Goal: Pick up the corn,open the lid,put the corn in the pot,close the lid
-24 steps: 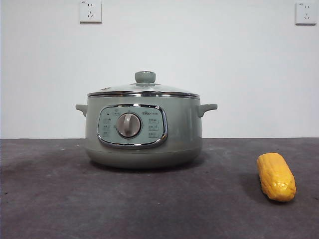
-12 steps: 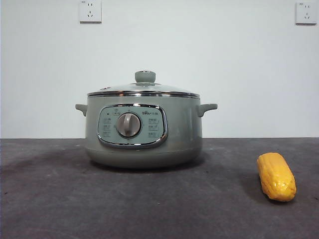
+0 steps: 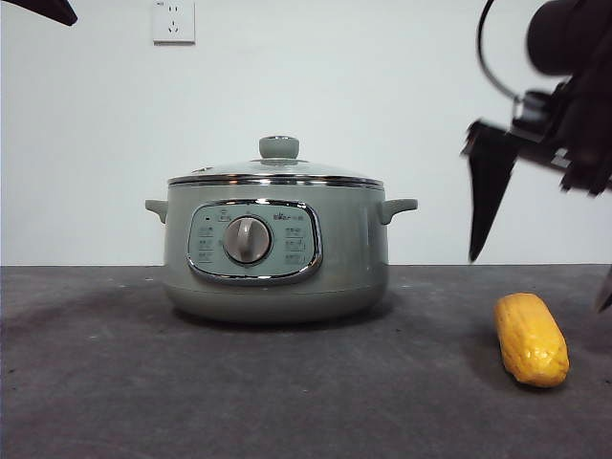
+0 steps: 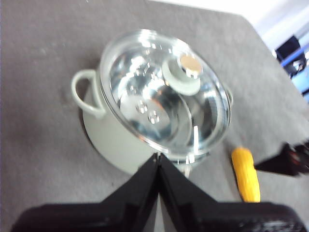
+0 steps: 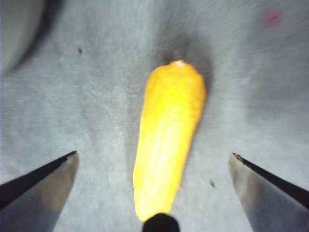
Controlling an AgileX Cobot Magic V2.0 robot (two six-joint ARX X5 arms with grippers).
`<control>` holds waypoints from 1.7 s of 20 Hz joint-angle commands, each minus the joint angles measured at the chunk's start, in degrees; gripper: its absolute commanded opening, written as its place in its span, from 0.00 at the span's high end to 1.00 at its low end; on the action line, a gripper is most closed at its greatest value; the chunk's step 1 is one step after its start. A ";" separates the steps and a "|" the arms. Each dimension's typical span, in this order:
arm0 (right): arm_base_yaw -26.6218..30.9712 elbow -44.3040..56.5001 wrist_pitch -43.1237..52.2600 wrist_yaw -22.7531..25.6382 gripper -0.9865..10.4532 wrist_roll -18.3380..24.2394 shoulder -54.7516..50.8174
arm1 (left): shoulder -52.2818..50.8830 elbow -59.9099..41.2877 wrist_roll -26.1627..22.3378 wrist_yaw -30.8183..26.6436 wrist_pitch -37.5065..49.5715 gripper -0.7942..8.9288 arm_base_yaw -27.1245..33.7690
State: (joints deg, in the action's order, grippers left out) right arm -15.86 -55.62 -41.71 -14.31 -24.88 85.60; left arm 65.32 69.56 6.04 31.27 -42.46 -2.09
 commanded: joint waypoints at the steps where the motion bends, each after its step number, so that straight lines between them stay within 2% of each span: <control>1: -1.25 -0.17 0.61 2.40 0.34 -2.08 3.37 | 0.26 -0.02 -4.59 0.42 -1.38 0.92 -1.01; 7: -2.19 -0.63 2.69 3.91 0.35 -2.23 8.63 | 0.26 -0.02 -12.90 1.99 -2.84 0.92 -5.03; 10: -2.19 -0.79 2.95 4.76 0.50 -2.16 9.40 | 0.26 -0.02 -15.76 7.19 -2.93 0.92 -7.04; 15: -2.19 -0.79 2.84 4.87 0.86 -1.90 9.40 | 0.33 -0.02 -15.78 7.72 -2.91 0.92 -8.68; 16: -2.21 -0.79 2.91 4.94 0.90 -1.88 9.40 | 0.33 -0.02 -15.76 7.72 -2.91 0.92 -8.68; 21: -2.21 -1.81 1.77 4.94 0.92 -0.52 9.38 | 0.42 -0.02 -15.34 7.45 -2.05 0.92 -8.68; 23: -2.21 -4.09 -1.09 4.92 0.92 0.90 9.38 | 0.70 -0.02 -13.68 4.92 -0.39 0.92 -8.70; 25: -2.21 -7.67 -5.86 4.92 0.92 3.82 9.38 | 1.66 0.00 -13.49 4.02 1.68 0.92 -8.74; 30: -2.21 -18.36 -20.35 4.90 0.92 15.15 8.26 | 10.64 5.73 -13.38 2.99 1.14 0.92 -9.62; 32: -2.21 -21.35 -23.12 4.90 0.92 17.46 5.79 | 16.50 11.56 -13.33 2.69 -0.11 0.92 -10.43; 34: -2.19 -23.02 -24.35 4.90 0.92 17.90 3.04 | 22.36 18.49 -13.22 -0.37 -2.56 0.92 -11.47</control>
State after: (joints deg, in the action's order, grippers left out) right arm -17.98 -78.61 -65.82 -9.41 -8.38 88.60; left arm 87.02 87.57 -7.42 30.92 -45.25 -13.50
